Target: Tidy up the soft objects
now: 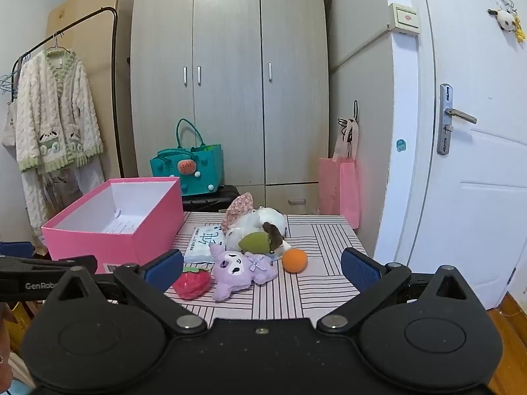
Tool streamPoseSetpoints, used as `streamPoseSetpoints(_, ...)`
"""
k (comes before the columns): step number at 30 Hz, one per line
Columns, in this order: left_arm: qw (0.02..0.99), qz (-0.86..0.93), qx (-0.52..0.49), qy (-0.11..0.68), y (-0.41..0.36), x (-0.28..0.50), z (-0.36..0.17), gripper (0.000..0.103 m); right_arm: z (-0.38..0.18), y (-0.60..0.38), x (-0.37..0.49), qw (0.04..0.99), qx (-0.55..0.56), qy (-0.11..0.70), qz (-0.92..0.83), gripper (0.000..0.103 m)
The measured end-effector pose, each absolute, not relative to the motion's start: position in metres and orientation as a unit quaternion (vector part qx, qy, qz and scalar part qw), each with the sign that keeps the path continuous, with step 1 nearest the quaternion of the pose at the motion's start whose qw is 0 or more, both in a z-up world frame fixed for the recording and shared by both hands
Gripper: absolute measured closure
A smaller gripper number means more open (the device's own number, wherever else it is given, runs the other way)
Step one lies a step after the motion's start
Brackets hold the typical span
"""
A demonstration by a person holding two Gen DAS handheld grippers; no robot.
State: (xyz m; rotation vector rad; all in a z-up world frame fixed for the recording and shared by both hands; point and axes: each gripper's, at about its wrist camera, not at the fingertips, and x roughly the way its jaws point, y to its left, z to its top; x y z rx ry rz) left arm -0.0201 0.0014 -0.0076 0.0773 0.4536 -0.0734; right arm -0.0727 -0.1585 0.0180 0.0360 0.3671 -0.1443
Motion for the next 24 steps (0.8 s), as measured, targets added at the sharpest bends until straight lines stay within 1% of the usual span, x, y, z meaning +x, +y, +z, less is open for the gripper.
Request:
streamPoseSetpoints(4, 0.974, -0.032, 0.051, 0.217, -0.002, -0.024, -0.005, 0.002, 0.017, -0.159, -0.078, 0.981, 0.021, 0.176, -0.073, 0.0)
streamPoseSetpoints(10, 0.977, -0.046, 0.044, 0.202, -0.001, -0.038, 0.0, 0.0, 0.019, -0.162, -0.083, 0.981, 0.018, 0.175, -0.079, 0.0)
streamPoseSetpoints(16, 0.974, -0.052, 0.042, 0.215, -0.001, -0.034, -0.003, 0.0, 0.015, -0.166, -0.076, 0.977, 0.013, 0.19, -0.093, 0.0)
streamPoseSetpoints(20, 0.976, -0.049, 0.037, 0.21, -0.003, -0.034, -0.007, 0.0, 0.013, -0.167, -0.074, 0.975, 0.0, 0.196, -0.103, 0.0)
streamPoseSetpoints(24, 0.974, -0.056, 0.013, 0.217, -0.001, -0.031, -0.012, 0.0, 0.011, -0.173, -0.076, 0.975, 0.02, 0.198, -0.095, 0.0)
